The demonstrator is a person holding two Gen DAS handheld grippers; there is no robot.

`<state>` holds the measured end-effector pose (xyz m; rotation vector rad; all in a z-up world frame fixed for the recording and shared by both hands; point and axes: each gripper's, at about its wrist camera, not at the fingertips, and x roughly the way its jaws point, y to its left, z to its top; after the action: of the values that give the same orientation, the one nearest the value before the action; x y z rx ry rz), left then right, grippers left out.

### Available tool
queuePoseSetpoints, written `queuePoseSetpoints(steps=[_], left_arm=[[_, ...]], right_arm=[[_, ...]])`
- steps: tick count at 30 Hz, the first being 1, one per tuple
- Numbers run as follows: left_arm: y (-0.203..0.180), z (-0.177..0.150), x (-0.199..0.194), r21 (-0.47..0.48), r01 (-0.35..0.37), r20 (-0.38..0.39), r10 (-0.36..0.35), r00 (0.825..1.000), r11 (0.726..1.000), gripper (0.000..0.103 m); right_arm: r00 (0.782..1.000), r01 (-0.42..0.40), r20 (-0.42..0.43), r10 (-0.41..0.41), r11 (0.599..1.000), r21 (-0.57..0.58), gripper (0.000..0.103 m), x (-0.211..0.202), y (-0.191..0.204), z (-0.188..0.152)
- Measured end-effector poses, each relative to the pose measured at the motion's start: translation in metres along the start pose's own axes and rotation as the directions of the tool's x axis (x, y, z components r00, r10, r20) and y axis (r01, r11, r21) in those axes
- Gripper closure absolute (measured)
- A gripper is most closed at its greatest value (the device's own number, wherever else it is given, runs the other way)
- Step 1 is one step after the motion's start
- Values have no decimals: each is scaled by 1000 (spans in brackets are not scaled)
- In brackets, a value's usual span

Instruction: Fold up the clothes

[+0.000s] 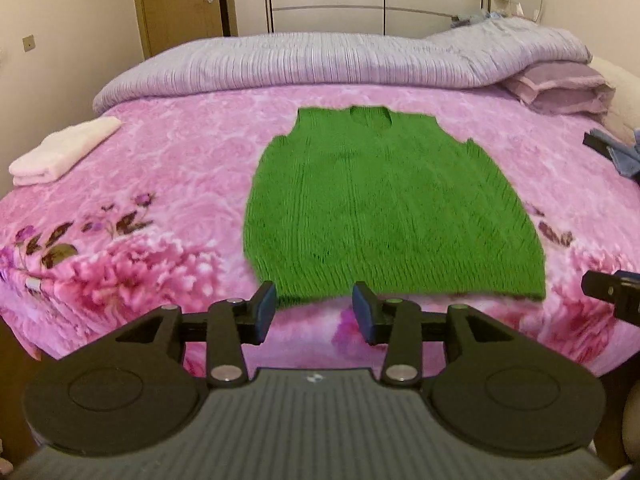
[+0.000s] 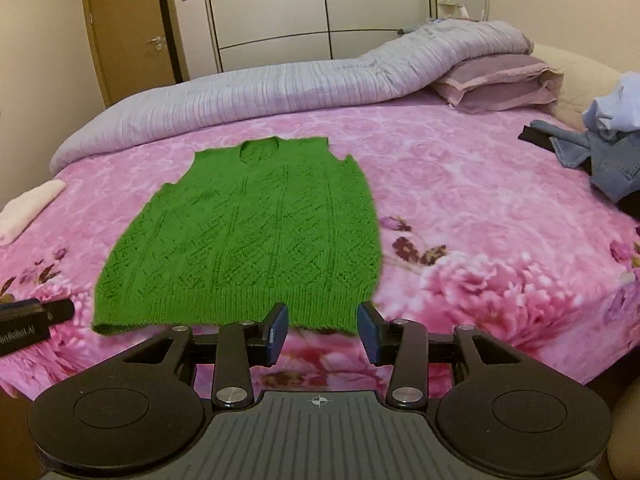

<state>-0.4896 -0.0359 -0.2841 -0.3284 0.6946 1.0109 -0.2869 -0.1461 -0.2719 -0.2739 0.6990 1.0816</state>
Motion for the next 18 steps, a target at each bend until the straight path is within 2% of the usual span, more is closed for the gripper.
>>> queuePoseSetpoints(steps=[10, 18], left_arm=[[5, -14, 3, 5, -4, -32, 5, 999, 1000, 64], [7, -12, 3, 5, -3, -31, 3, 1000, 1000, 61]], right_arm=[[999, -25, -48, 24, 1000, -19, 46, 2, 8, -19], [999, -21, -39, 21, 1000, -3, 44, 2, 6, -19]])
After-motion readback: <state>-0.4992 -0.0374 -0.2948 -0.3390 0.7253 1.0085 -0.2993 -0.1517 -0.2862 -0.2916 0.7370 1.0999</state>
